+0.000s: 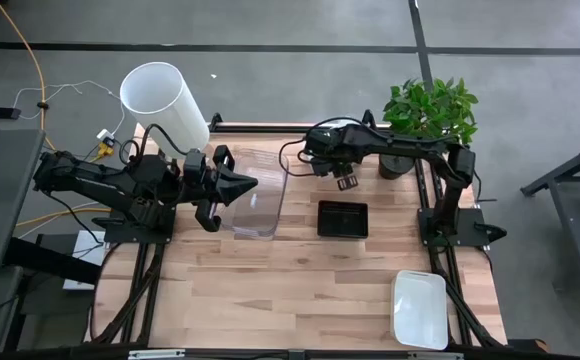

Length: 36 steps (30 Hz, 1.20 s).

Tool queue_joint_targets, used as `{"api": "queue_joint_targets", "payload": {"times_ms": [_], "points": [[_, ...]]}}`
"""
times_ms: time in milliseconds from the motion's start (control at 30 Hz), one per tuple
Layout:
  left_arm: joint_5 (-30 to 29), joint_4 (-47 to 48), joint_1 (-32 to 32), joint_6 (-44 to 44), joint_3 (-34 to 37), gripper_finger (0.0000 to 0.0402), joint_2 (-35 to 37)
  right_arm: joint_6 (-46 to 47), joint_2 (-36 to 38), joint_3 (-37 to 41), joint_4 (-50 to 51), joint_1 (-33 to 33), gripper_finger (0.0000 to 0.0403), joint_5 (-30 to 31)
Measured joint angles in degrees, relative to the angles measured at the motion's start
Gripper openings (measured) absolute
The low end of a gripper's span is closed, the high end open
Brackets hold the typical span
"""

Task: Stack baskets by color
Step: Stack the left white bin on top of the top white bin, then stack the bottom white bin on top of the top white bin

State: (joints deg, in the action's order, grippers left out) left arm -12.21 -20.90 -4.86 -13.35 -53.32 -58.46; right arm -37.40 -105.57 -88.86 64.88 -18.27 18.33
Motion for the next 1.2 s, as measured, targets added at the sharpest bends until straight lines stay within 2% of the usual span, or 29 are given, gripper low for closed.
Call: {"api": "queue_joint_targets", "payload": {"times_ms": [167, 267, 467, 600, 767, 867, 1000, 1100, 1200], "points": [[0.0, 0.1, 0.0, 0.0, 0.0, 0.0, 0.0, 1.4, 2.6, 0.0, 0.2, 0.4, 0.0205, -0.6], [1.5, 2.0, 0.0, 0.0, 0.0, 0.0, 0.6, 7.4, 4.9, 0.0, 0.6, 0.4, 0.0229, -5.2], [4.5, 8.2, -0.7, -3.0, 0.0, 0.0, 3.7, 23.2, 11.1, 0.8, -3.1, 1.0, 0.0231, -24.3], [3.7, 13.5, -3.3, -3.0, 0.0, 0.0, 4.2, 30.5, 16.4, 5.7, -14.0, 5.8, 0.0214, -29.3], [3.6, 18.4, -6.9, -3.0, 0.0, 0.0, 3.6, 42.0, 22.5, 15.9, -31.4, 12.8, 0.0193, -29.2], [1.3, 16.1, -8.5, -2.4, 2.7, 0.0, 3.4, 49.8, 25.0, 21.1, -42.5, 16.7, 0.0186, -26.5], [-0.3, 5.0, -8.9, -3.4, 11.1, 0.0, 5.1, 56.8, 26.1, 25.1, -54.1, 21.4, 0.0184, -21.2], [-0.4, -4.8, -8.4, -4.9, 18.1, 0.0, 7.0, 58.4, 26.1, 25.3, -57.4, 24.2, 0.0183, -17.4], [-0.5, -9.6, -8.2, -5.1, 22.1, 0.0, 8.9, 58.9, 26.1, 25.3, -58.9, 26.3, 0.0183, -14.8]]}}
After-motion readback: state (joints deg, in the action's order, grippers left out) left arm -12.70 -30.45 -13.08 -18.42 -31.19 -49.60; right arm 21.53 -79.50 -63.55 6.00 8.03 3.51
